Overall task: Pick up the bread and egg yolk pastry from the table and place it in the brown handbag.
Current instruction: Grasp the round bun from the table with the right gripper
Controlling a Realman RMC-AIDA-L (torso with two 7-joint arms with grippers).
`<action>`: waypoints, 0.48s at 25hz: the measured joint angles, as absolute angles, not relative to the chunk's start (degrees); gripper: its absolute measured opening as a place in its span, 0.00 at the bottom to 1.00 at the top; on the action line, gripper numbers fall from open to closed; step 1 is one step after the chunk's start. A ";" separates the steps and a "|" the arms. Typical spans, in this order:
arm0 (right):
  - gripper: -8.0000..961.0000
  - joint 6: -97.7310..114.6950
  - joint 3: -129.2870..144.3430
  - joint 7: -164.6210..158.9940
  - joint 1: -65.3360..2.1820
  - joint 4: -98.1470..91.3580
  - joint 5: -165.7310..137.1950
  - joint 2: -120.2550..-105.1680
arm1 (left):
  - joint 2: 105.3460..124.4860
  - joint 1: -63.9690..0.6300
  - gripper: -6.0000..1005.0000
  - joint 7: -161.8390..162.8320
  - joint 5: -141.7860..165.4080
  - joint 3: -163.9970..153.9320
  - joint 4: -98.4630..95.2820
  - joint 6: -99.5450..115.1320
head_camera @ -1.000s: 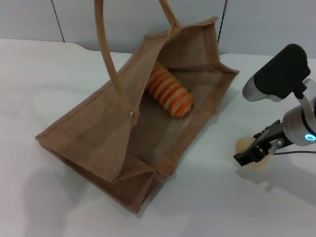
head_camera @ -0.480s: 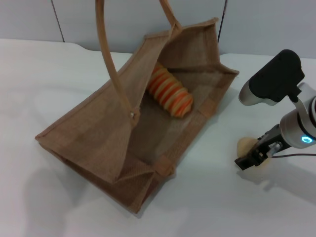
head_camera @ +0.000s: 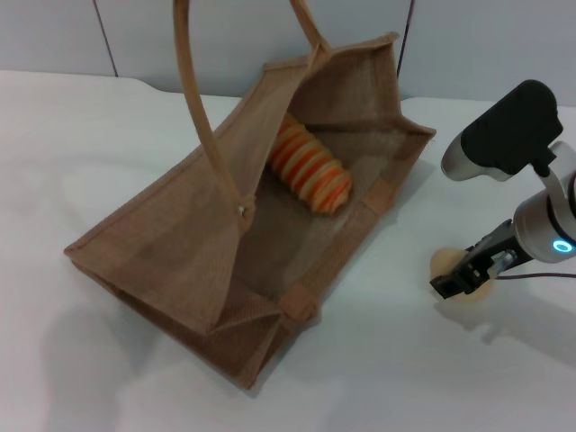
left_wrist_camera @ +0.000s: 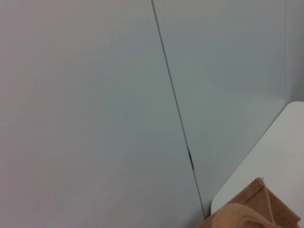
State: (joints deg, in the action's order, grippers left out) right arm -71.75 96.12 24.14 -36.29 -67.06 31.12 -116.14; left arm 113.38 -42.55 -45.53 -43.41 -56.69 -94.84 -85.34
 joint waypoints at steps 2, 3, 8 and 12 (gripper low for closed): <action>0.70 -71.72 96.17 24.23 -36.30 -67.06 31.12 -116.13 | 113.38 -42.54 0.13 -45.53 -43.42 -56.69 -94.77 -85.34; 0.69 -71.71 96.27 24.29 -36.30 -67.06 31.06 -116.12 | 113.38 -42.54 0.12 -45.52 -43.42 -56.69 -94.74 -85.33; 0.65 -71.67 96.42 24.35 -36.31 -67.07 30.83 -116.10 | 113.38 -42.58 0.13 -45.52 -43.42 -56.69 -94.68 -85.17; 0.62 -71.35 96.09 24.37 -36.36 -67.49 30.98 -116.03 | 113.38 -42.53 0.13 -45.52 -43.42 -56.69 -94.66 -85.06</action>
State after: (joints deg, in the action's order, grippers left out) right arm -71.35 96.09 24.37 -36.36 -67.49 30.98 -116.03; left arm 113.38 -42.53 -45.53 -43.42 -56.69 -94.66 -85.06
